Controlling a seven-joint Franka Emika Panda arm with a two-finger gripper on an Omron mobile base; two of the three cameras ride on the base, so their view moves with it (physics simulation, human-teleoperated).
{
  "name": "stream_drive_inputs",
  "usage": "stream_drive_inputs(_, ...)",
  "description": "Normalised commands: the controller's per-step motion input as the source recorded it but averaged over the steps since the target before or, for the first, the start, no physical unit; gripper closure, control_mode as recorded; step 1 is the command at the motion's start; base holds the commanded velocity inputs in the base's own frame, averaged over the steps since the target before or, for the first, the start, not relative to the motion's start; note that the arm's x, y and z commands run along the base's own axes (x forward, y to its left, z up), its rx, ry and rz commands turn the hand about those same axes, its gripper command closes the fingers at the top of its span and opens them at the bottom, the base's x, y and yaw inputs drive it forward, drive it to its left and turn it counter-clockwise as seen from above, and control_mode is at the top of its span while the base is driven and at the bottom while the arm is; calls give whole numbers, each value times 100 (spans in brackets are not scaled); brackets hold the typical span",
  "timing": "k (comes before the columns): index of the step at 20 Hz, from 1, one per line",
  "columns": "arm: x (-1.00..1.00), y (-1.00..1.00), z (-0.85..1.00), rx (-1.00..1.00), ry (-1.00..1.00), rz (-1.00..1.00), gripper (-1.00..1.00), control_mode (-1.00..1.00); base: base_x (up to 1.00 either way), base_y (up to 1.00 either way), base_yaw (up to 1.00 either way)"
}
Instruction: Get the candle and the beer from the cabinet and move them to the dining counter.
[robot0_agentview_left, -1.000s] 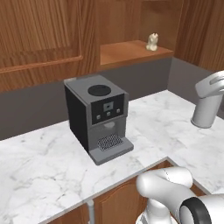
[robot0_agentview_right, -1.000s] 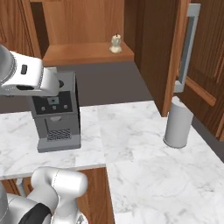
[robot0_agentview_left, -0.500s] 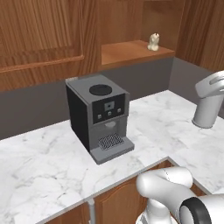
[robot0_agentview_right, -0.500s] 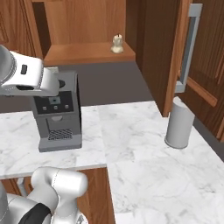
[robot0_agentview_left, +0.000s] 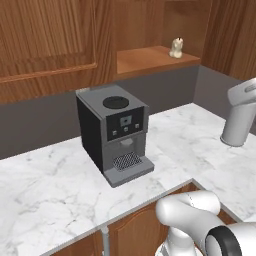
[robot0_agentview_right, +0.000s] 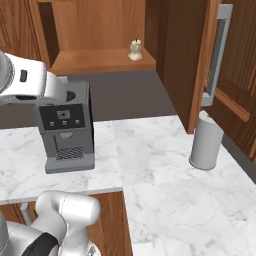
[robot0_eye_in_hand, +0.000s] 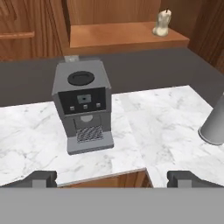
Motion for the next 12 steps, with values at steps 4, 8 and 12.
stream_drive_inputs(4, 1, 0, 27, 0, -17, -9, -100, -100, 0, 0, 0)
stream_drive_inputs(8, 22, -2, 25, 0, -5, -23, -100, -100, 0, 0, 0)
stream_drive_inputs(12, 37, -18, 28, 2, 0, -25, -100, -100, 0, 0, 0)
